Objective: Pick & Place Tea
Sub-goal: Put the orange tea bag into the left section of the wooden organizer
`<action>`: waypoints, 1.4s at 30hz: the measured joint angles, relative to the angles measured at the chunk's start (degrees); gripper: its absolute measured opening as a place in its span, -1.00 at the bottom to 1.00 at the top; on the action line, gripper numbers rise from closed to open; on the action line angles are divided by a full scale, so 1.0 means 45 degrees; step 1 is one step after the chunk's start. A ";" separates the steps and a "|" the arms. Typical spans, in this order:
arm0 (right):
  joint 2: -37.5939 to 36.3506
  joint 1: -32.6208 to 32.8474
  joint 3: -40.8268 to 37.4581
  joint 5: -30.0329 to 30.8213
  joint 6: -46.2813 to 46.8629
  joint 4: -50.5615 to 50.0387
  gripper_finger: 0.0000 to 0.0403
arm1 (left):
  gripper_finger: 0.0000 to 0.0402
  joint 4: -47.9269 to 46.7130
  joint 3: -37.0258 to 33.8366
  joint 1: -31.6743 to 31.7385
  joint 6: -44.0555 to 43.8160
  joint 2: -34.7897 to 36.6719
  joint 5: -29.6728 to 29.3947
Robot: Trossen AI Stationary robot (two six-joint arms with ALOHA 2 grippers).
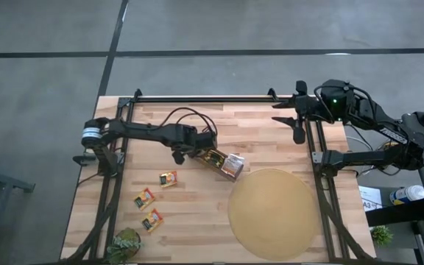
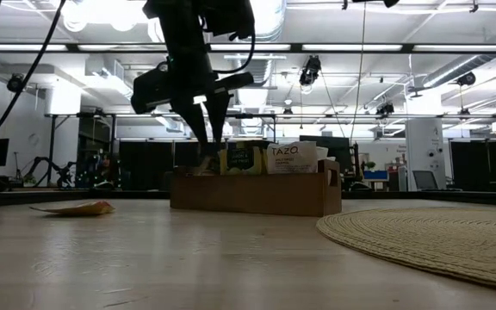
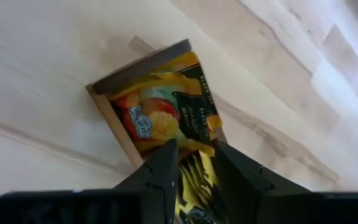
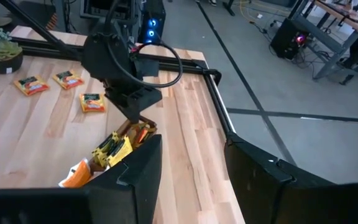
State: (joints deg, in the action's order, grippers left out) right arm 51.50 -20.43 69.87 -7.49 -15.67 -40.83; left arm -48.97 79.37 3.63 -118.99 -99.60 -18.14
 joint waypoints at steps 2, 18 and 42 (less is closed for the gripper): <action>-0.0010 0.0000 0.0000 0.0000 0.0010 -0.0092 -0.16 | -0.50 -0.0008 0.0034 0.0003 0.0327 0.0072 -0.0162; -0.0012 0.0000 0.0000 -0.0005 0.1098 -0.0206 -0.16 | -0.50 -0.0609 0.1618 -0.0571 1.2275 0.0764 0.1788; -0.0012 0.0000 0.0000 0.0726 0.4830 -0.0094 -0.16 | -0.09 -0.5384 -0.0481 -0.2974 1.0400 0.2360 0.4530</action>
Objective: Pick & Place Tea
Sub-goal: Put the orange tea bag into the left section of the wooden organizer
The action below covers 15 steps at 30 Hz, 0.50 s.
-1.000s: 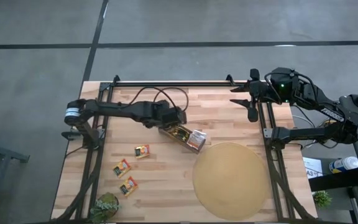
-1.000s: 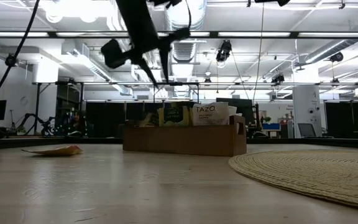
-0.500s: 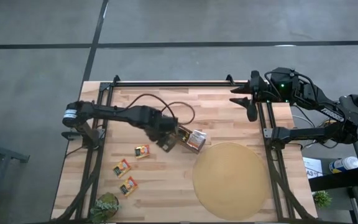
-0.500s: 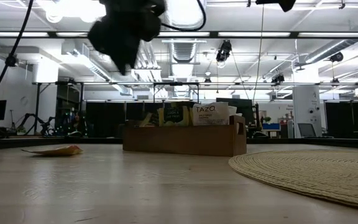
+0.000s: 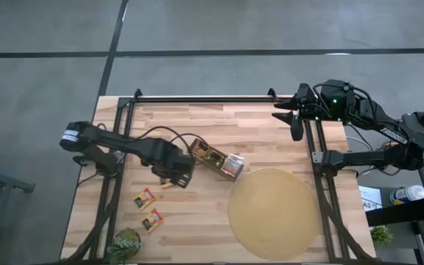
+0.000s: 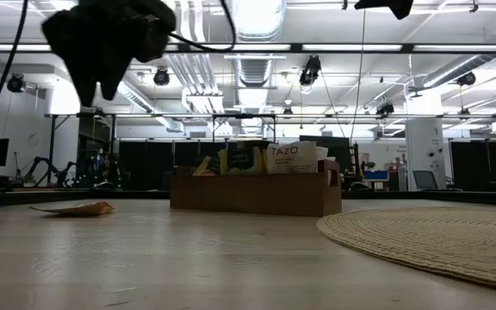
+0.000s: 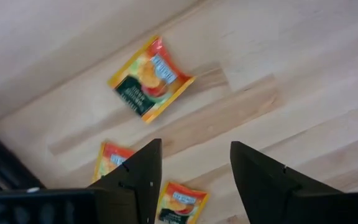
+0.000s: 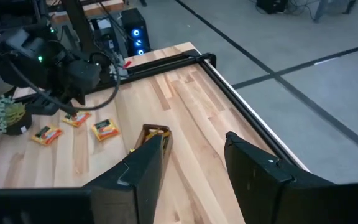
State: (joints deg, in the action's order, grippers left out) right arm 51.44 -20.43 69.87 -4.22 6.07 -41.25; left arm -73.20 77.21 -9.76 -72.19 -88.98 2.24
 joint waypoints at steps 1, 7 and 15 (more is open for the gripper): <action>0.0000 0.0000 0.0000 -0.0002 -0.0002 0.0009 -0.16 | -0.08 0.0050 -0.0231 -0.0097 -0.0316 0.0263 -0.0012; 0.0005 0.0000 0.0000 0.0243 0.0251 0.0009 -0.16 | -0.08 0.0790 -0.2252 -0.0510 -0.2714 0.2031 -0.0418; 0.0009 0.0004 0.0000 0.0378 0.0306 0.0009 -0.16 | -0.08 0.5110 -0.6086 -0.0851 -0.5974 0.3784 -0.0365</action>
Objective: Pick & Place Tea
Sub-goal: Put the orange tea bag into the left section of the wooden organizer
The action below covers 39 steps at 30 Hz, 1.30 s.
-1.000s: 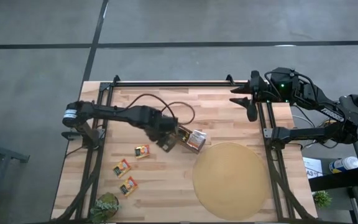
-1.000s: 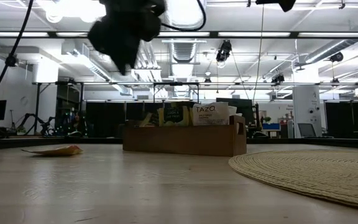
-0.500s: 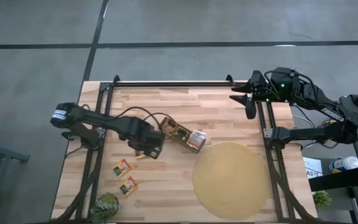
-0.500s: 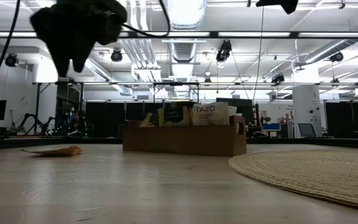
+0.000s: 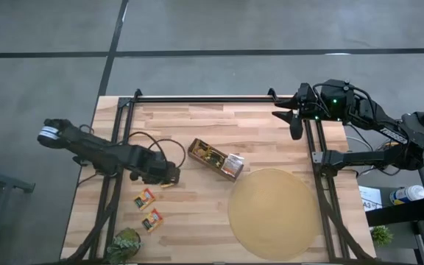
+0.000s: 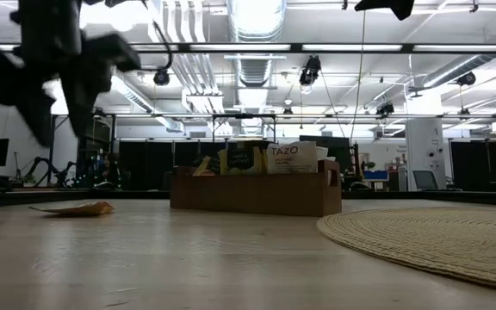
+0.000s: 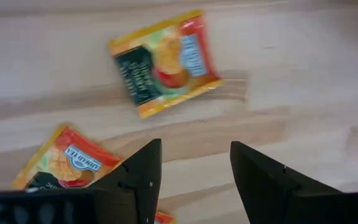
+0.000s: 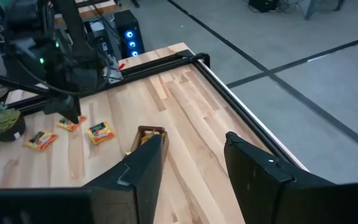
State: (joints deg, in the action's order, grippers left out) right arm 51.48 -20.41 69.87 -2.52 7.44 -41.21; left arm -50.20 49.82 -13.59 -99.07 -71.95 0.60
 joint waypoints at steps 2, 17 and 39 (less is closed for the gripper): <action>-0.0004 0.0001 0.0000 0.0269 0.0019 0.0000 -0.16 | -0.08 0.0365 -0.0594 0.0003 -0.0648 0.0003 0.0398; 0.0254 -0.0004 0.0000 0.0946 -0.0068 0.0000 -0.16 | -0.08 0.0638 -0.1533 0.0229 -0.0457 -0.0947 0.0203; 0.0909 -0.0004 0.0000 0.0888 0.0147 0.0005 -0.16 | -0.09 0.0699 -0.1559 0.1016 0.4227 -0.2923 -0.1583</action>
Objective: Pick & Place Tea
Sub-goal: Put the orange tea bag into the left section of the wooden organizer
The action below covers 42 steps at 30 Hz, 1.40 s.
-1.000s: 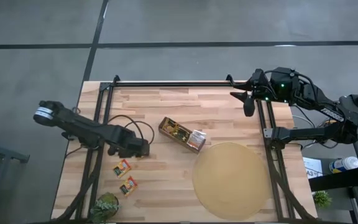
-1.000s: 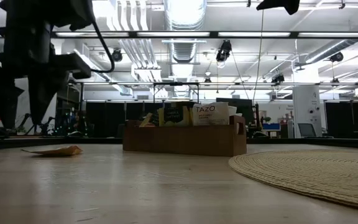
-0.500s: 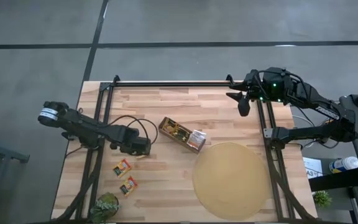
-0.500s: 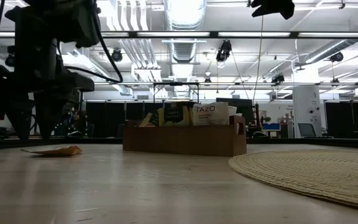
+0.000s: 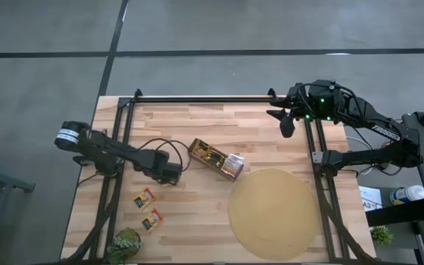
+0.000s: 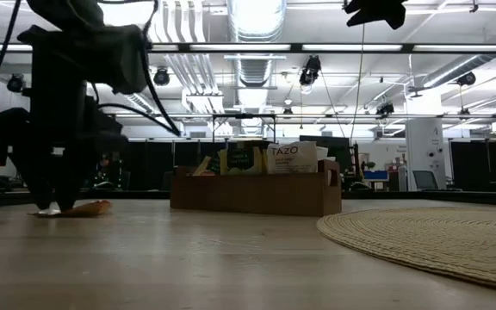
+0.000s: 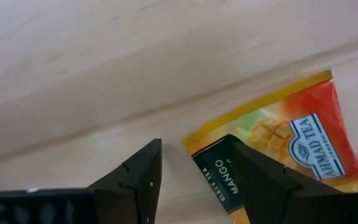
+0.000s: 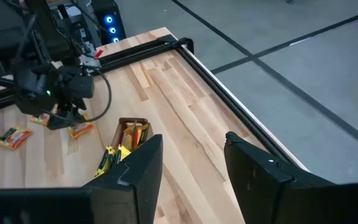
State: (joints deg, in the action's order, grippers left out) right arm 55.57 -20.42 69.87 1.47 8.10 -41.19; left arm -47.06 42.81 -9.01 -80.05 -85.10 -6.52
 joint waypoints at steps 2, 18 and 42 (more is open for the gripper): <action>0.0000 0.0004 0.0000 -0.0005 0.0119 0.0005 -0.16 | -0.09 0.0140 0.0035 0.0116 0.0204 -0.0250 0.0037; 0.0000 0.0002 0.0000 -0.0019 0.0212 0.0293 -0.16 | -0.09 0.0082 0.0111 0.0072 -0.1884 0.2014 0.1325; -0.0010 0.0000 0.0000 -0.0019 -0.2108 0.1239 -0.16 | -0.09 -0.0164 0.2356 -0.2257 -1.0094 0.0478 0.1942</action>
State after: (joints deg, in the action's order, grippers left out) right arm 55.53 -20.43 69.87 1.39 -1.38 -35.62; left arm -47.80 53.41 -19.17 -125.47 -82.96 2.21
